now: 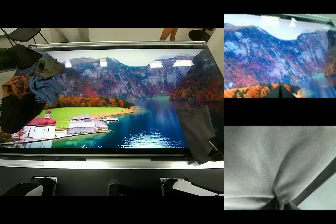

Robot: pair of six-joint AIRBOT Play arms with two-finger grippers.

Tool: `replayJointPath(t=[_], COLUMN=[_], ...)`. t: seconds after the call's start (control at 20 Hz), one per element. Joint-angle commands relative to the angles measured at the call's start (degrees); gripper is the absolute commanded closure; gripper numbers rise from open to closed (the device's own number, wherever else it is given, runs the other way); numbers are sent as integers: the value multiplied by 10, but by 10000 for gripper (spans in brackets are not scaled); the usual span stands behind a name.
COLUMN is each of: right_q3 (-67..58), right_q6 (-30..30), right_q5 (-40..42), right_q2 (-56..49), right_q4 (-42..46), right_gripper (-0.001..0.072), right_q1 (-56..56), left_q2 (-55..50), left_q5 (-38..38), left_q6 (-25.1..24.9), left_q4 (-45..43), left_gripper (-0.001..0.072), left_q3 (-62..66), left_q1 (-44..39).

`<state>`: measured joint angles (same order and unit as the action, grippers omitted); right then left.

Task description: Fold the shirts.

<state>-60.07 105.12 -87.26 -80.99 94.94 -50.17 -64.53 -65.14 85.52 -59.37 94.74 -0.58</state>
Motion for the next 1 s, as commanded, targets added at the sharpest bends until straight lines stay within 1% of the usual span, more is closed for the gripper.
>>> replayJointPath(t=[0.0, 0.05, 0.1, 0.15, 0.25, 0.3, 0.35, 0.4, 0.45, 0.55, 0.6, 0.65, 0.7, 0.75, 0.8, 0.85, 0.9, 0.95], right_q3=[10, 9, 3, -12, -83, -134, -200, -265, -332, -424, -445, -449, -448, -446, -442, -436, -433, -430], right_q6=[19, 16, 0, -14, -43, -65, -96, -112, -120, -124, -118, -92, -65, -38, -23, -25, -26, -27], right_q5=[-3, -5, -9, -10, -43, -43, -24, 1, 35, 118, 145, 160, 142, 116, 86, 40, -10, -49], right_q2=[6, 7, 10, 13, 15, 15, 15, 15, 15, 16, 16, 15, 9, -6, -26, -52, -78, -101], right_q4=[2, 3, 3, 12, 34, 39, 33, 31, 30, 28, 16, 0, -15, -35, -69, -118, -154, -165], right_gripper=[494, 217, 71, 70, 67, 67, 63, 63, 63, 64, 64, 64, 64, 64, 64, 64, 65, 64], right_q1=[0, 0, 0, 0, 0, 2, 6, 21, 49, 136, 187, 244, 294, 337, 366, 387, 401, 413], left_q2=[-1, -1, -1, -1, 0, -1, -4, -13, -32, -85, -117, -144, -173, -203, -231, -256, -269, -262], left_q5=[1, 1, 2, 2, 7, 16, 28, 40, 41, 3, -24, -39, -59, -97, -158, -223, -255, -241], left_q6=[0, 0, 0, 0, 0, 0, 0, 1, 16, 63, 78, 78, 78, 96, 126, 130, 109, 108], left_q4=[0, 0, 0, 1, 4, 1, -16, -59, -129, -301, -388, -439, -452, -442, -426, -391, -345, -312], left_gripper=[680, 680, 680, 680, 681, 682, 683, 684, 685, 684, 683, 679, 600, 313, 20, -5, -5, -5], left_q3=[0, 0, 0, 0, 2, 7, 17, 34, 59, 107, 120, 118, 116, 112, 108, 96, 63, 14], left_q1=[0, 0, 0, 0, 0, 0, 0, -5, -16, -53, -76, -93, -102, -105, -106, -106, -106, -110])
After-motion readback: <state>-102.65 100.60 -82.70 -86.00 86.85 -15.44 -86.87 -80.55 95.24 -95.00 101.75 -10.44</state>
